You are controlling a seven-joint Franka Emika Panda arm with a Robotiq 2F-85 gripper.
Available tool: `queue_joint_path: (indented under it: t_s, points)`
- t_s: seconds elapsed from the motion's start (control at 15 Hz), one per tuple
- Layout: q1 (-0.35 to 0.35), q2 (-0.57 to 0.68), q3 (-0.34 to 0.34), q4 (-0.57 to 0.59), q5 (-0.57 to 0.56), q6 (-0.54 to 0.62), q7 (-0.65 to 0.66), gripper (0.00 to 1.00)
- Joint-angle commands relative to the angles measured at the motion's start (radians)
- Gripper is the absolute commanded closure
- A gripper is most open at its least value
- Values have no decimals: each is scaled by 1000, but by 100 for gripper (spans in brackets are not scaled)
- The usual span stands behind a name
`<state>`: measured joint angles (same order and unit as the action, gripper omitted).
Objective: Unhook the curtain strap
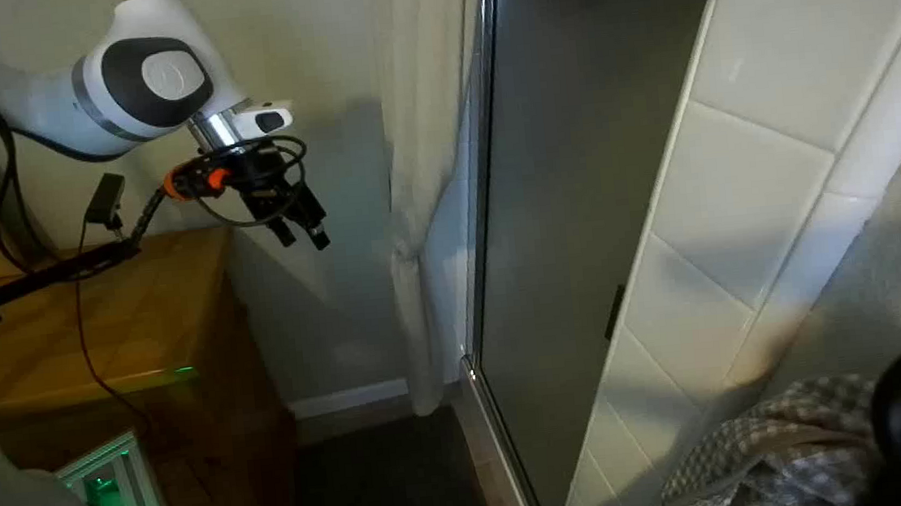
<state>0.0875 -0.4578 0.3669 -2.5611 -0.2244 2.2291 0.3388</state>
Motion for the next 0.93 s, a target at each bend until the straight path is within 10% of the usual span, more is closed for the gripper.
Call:
queue_joint_path:
  t_s: [0.0,0.87]
  points:
    - [20,3,-19,2,-10,-5,7,0]
    - [25,92,-28,120,-53,-9,-92,0]
